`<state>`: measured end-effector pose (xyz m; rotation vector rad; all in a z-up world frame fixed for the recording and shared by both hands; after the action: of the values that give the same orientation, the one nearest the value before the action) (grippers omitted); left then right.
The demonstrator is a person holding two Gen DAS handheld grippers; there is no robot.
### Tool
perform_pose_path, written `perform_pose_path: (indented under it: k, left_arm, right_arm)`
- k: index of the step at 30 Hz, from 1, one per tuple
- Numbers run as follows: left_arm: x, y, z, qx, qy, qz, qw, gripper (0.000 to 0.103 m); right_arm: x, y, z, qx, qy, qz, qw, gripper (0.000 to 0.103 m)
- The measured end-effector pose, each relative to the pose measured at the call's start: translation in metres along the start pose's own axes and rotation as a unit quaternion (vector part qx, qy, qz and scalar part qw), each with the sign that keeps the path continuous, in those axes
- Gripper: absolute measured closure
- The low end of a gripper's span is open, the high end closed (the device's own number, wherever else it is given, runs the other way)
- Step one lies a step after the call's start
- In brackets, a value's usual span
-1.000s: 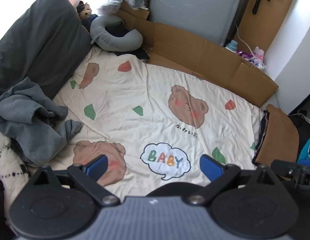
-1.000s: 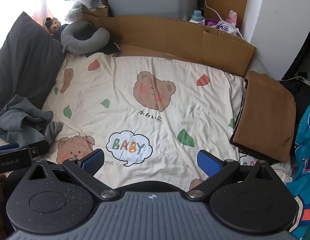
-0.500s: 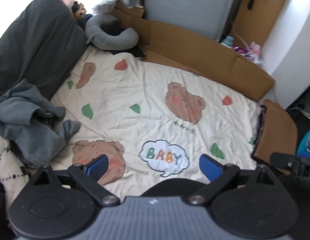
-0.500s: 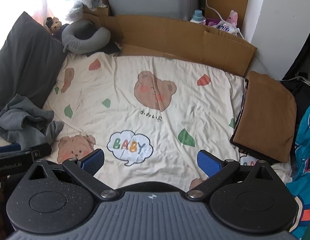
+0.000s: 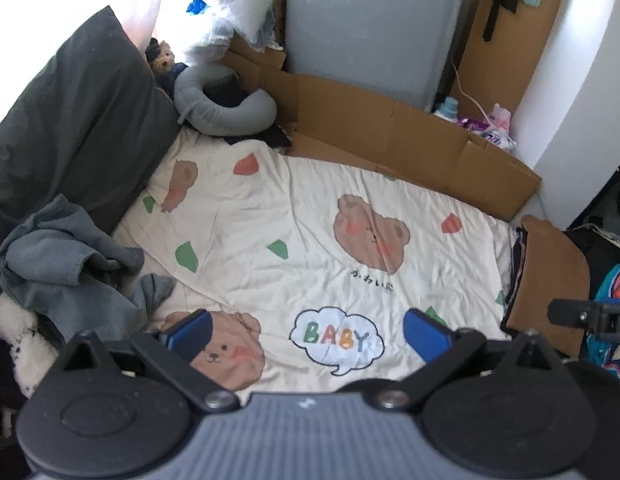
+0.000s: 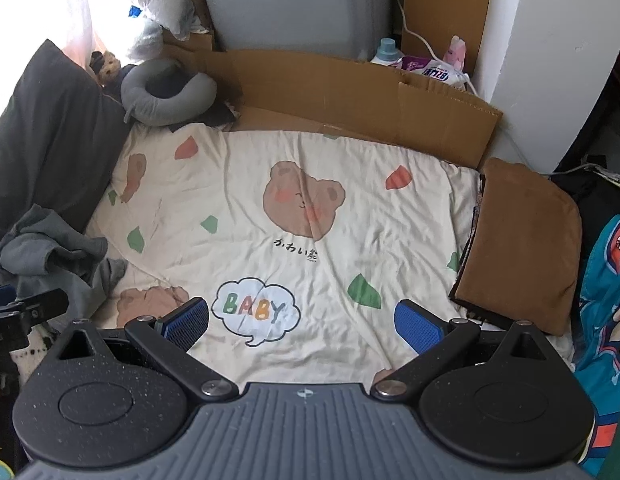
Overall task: Fold clothes
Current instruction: 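Move the left tool toward the crumpled light-blue jeans by the pillow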
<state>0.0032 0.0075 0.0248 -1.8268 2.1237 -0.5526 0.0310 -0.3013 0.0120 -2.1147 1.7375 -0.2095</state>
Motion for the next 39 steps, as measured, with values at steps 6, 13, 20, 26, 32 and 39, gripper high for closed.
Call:
perform_pose_path:
  k: [6,13,20,26,32,39]
  left_arm:
    - [-0.019,-0.004,-0.006,0.008,-0.005,-0.017,0.9998,0.001]
    - [-0.05,-0.008,-0.012,0.014,-0.011,-0.037,0.9992,0.001]
    - [-0.084,-0.012,-0.012,0.02,-0.029,-0.059,0.9976,0.001]
    - [-0.115,-0.018,0.003,0.011,-0.03,-0.09,0.9955,0.001]
    - [-0.137,-0.021,0.02,0.004,-0.043,-0.097,0.9943,0.001]
    - [-0.159,-0.022,0.036,0.002,-0.034,-0.105,0.9939,0.002]
  right_arm:
    - [-0.004,-0.005,-0.009,0.004,0.002,-0.005,1.0,0.001]
    - [-0.016,-0.014,-0.006,0.001,-0.002,-0.014,1.0,0.001]
    - [-0.031,-0.022,0.007,0.002,-0.009,-0.032,0.999,0.001]
    - [-0.045,-0.033,0.02,0.006,-0.021,-0.04,0.999,0.001]
    - [-0.057,-0.05,0.031,0.014,-0.045,-0.045,0.998,0.001]
    - [-0.071,-0.069,0.05,0.018,-0.043,-0.077,0.996,0.001]
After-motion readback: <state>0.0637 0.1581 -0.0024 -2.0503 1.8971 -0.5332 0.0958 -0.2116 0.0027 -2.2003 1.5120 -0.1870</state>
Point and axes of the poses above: each gripper's, at about its wrist camera, not at the fingertips, and z roughly the way its jaws point, x to its right, y to its underside, the point moved 2 cm from there along z, roughly the way its jaws point, and after that the axes turned 5 degrees about -x, right-handed, at the moved point
